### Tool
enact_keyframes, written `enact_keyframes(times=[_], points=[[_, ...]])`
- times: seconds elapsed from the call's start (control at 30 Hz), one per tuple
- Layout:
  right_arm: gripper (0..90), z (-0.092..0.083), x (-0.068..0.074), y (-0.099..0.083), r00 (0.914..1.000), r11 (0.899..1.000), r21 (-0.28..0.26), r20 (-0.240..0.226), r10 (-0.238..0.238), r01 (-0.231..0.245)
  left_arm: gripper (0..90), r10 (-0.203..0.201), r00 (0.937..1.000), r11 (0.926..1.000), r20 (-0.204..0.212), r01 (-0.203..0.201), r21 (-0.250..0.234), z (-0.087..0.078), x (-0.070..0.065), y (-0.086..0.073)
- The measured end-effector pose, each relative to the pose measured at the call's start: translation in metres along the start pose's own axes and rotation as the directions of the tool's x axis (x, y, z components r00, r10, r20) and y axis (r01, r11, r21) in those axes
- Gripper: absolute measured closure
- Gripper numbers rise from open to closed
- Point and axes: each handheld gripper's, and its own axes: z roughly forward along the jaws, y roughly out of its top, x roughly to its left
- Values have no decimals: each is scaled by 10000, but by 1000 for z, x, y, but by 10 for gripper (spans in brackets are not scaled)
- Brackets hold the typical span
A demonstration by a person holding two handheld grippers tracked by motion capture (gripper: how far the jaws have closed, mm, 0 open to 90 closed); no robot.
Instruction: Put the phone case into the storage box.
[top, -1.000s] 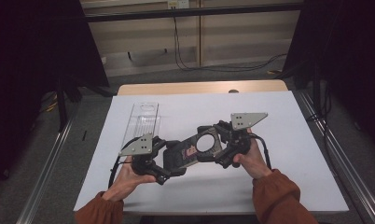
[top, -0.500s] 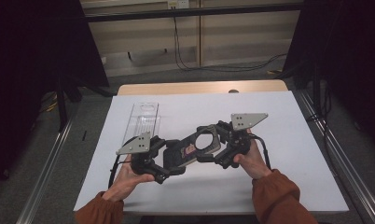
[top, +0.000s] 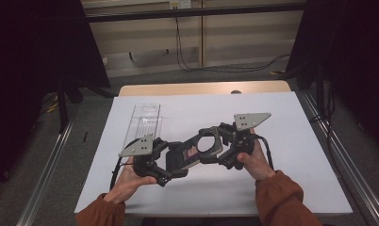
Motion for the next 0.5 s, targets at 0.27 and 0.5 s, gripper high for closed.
enact_keyframes(times=[0.27, 0.5], points=[[113, -1, 1, 1, 9999, 9999, 132, 93, 74, -76, 99, -217, 9997, 9997, -94, 217, -59, 2, 0, -2], [116, 0, 0, 1, 9996, 9997, 173, 226, 180, -184, 47, -356, 9989, 9993, -298, 358, 47, 5, -1, -4]])
